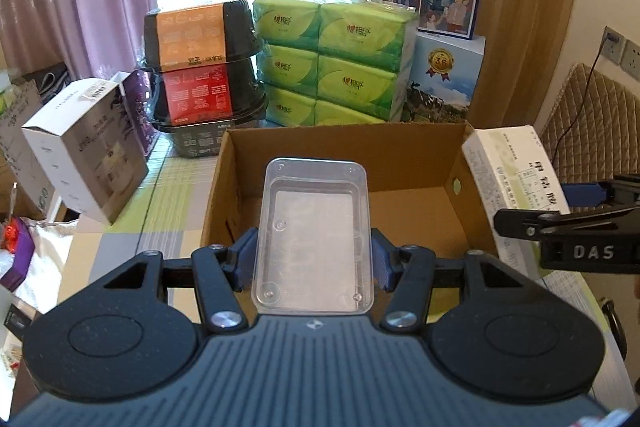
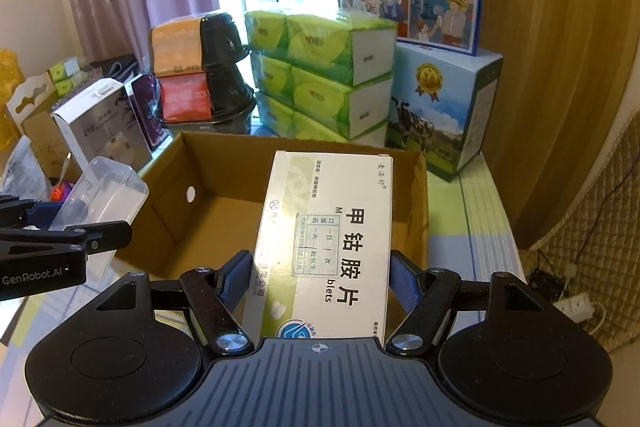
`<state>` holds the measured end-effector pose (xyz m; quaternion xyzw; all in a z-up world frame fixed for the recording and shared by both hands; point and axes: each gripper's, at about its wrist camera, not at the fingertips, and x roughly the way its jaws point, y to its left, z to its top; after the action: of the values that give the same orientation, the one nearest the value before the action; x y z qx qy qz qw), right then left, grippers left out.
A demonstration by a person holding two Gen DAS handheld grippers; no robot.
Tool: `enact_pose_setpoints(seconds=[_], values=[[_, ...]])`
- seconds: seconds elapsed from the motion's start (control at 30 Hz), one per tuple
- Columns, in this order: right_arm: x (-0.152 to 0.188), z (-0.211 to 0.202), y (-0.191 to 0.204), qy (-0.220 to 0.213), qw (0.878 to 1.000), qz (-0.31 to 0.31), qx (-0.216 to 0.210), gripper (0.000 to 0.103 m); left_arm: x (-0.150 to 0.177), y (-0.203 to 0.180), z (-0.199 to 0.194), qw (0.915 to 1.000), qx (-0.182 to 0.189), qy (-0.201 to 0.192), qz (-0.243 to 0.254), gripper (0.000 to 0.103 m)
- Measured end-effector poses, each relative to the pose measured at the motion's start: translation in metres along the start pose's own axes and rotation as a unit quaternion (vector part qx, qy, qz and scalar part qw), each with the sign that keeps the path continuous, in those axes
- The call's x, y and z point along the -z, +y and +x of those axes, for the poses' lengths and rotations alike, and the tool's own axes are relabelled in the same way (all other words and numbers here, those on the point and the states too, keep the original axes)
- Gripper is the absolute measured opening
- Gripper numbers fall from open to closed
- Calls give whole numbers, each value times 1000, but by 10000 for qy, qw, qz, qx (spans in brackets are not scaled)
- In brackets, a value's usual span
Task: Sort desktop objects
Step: 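Carry the tray and medicine box with both grippers over the cardboard box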
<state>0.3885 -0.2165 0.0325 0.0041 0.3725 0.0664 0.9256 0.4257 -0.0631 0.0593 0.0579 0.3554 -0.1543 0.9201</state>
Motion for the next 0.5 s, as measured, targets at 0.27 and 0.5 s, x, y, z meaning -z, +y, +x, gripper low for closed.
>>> enact_pose_setpoints(seconds=[0.27,0.5], values=[[-10,35,0,147,9998,-63,119,69,-11,7,38,9999,58,107,-81,52],[-11,56,-2,234,9996,-59,163,70,-10,15,65,9996,58,182,-211,52]])
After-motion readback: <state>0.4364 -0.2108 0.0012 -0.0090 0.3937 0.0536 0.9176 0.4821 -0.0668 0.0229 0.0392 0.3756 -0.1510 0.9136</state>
